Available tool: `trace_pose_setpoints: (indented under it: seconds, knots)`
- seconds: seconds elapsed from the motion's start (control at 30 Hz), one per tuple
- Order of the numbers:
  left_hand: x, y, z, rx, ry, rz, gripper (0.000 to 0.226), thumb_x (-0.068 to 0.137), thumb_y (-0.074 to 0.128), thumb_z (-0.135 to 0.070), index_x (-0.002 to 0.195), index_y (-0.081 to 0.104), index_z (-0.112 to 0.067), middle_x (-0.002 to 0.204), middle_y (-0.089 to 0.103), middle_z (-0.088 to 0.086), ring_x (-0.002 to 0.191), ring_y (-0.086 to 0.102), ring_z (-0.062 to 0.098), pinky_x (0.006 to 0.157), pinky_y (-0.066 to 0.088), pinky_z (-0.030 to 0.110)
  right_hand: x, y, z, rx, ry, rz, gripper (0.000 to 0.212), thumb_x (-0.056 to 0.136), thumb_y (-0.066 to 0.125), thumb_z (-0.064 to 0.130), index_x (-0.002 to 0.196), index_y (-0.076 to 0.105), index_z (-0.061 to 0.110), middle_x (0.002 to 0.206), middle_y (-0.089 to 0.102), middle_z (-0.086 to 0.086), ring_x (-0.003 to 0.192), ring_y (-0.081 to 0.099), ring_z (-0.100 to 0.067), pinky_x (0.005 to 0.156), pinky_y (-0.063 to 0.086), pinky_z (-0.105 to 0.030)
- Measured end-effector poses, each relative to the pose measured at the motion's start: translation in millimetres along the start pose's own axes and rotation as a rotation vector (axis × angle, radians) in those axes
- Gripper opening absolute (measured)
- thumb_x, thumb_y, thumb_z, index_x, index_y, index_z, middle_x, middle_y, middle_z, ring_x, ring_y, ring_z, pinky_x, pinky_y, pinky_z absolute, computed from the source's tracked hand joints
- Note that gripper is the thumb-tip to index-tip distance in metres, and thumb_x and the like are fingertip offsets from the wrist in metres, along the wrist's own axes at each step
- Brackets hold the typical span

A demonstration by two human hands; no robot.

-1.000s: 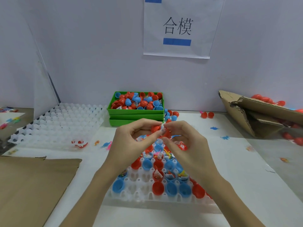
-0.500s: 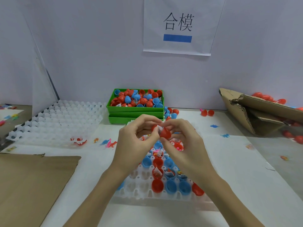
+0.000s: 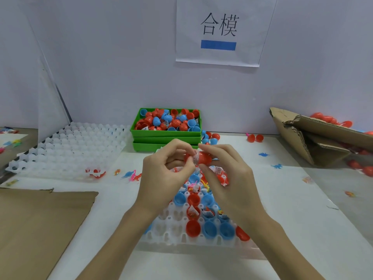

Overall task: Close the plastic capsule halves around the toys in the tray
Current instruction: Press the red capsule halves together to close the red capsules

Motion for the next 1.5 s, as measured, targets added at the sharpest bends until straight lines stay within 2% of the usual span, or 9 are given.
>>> trace_pose_setpoints:
  seconds: [0.17, 0.37, 0.53, 0.7, 0.93, 1.03, 1.13, 1.27, 1.5]
  knots:
    - [1, -3, -6, 0.043, 0.067, 0.013, 0.014, 0.091, 0.077, -0.009, 0.105, 0.079, -0.013, 0.096, 0.079, -0.01, 0.087, 0.076, 0.007, 0.079, 0.06, 0.017, -2, 2, -10, 0.233, 0.146, -0.003, 0.034, 0.09, 0.073, 0.012, 0.122, 0.064, 0.014, 0.115, 0.068, 0.006, 0.108, 0.066, -0.006, 0.092, 0.054, -0.016]
    - [-1, 7, -14, 0.062, 0.149, 0.142, 0.031, 0.092, 0.076, -0.016, 0.122, 0.071, -0.01, 0.112, 0.076, -0.005, 0.105, 0.073, 0.011, 0.092, 0.059, 0.023, 0, 0, -13, 0.297, 0.146, 0.03, 0.03, 0.094, 0.071, 0.006, 0.121, 0.064, 0.017, 0.112, 0.069, 0.009, 0.109, 0.069, -0.013, 0.091, 0.057, -0.021]
    - [0, 6, -15, 0.02, 0.159, 0.124, 0.042, 0.091, 0.076, -0.017, 0.132, 0.064, -0.012, 0.117, 0.074, -0.007, 0.109, 0.072, 0.005, 0.095, 0.057, 0.021, 0, 1, -15, 0.346, 0.145, 0.043, 0.028, 0.094, 0.071, 0.005, 0.121, 0.066, 0.013, 0.11, 0.072, 0.008, 0.108, 0.07, -0.015, 0.091, 0.058, -0.024]
    - [0, -1, -18, 0.072, 0.216, 0.049, 0.031, 0.092, 0.077, -0.017, 0.121, 0.074, -0.007, 0.113, 0.077, -0.003, 0.105, 0.074, 0.009, 0.092, 0.06, 0.025, 1, -4, -17, 0.483, 0.199, -0.012, 0.035, 0.09, 0.075, 0.011, 0.123, 0.065, 0.011, 0.11, 0.074, 0.007, 0.106, 0.072, -0.012, 0.09, 0.058, -0.022]
    - [0, -3, -23, 0.075, 0.248, 0.095, 0.029, 0.092, 0.073, -0.029, 0.119, 0.065, -0.02, 0.111, 0.072, -0.012, 0.104, 0.071, 0.001, 0.088, 0.056, 0.014, 1, 2, -19, 0.583, 0.272, 0.009, 0.031, 0.088, 0.073, 0.018, 0.118, 0.071, 0.015, 0.106, 0.077, 0.012, 0.101, 0.074, -0.009, 0.085, 0.056, -0.016]
    - [0, 0, -21, 0.086, 0.261, 0.122, 0.029, 0.091, 0.076, -0.016, 0.119, 0.066, -0.019, 0.112, 0.071, -0.015, 0.105, 0.071, 0.001, 0.087, 0.056, 0.014, 1, 2, -20, 0.59, 0.283, 0.016, 0.028, 0.087, 0.075, 0.016, 0.115, 0.071, 0.019, 0.104, 0.077, 0.013, 0.1, 0.074, -0.008, 0.084, 0.056, -0.015]
    - [0, 1, -18, 0.143, 0.293, 0.105, 0.023, 0.092, 0.072, -0.001, 0.114, 0.071, -0.01, 0.106, 0.073, -0.008, 0.099, 0.072, 0.008, 0.086, 0.058, 0.017, 1, 3, -20, 0.616, 0.291, 0.042, 0.028, 0.088, 0.075, 0.012, 0.114, 0.071, 0.019, 0.103, 0.078, 0.012, 0.099, 0.074, -0.008, 0.083, 0.056, -0.014]
    - [-3, 0, -22, 0.199, 0.335, 0.044, 0.018, 0.095, 0.071, -0.005, 0.112, 0.075, -0.004, 0.107, 0.076, 0.001, 0.097, 0.073, 0.01, 0.085, 0.06, 0.02, -1, 5, -21, 0.622, 0.295, 0.056, 0.026, 0.089, 0.075, 0.007, 0.114, 0.07, 0.012, 0.102, 0.078, 0.007, 0.098, 0.075, -0.012, 0.083, 0.057, -0.016]
    - [-3, 7, -18, 0.156, 0.271, 0.155, 0.041, 0.092, 0.078, -0.022, 0.128, 0.067, -0.005, 0.126, 0.072, -0.003, 0.114, 0.07, 0.006, 0.096, 0.058, 0.025, 0, 1, -25, 0.557, 0.321, 0.027, 0.025, 0.088, 0.075, 0.014, 0.112, 0.069, 0.016, 0.1, 0.077, 0.012, 0.095, 0.074, -0.007, 0.08, 0.056, -0.014]
Point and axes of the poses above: each hand's wrist, its own x-axis towards the middle knuckle, its own y-axis out of the palm, z = x × y, the point moved 9 cm from there along x, towards the middle knuckle
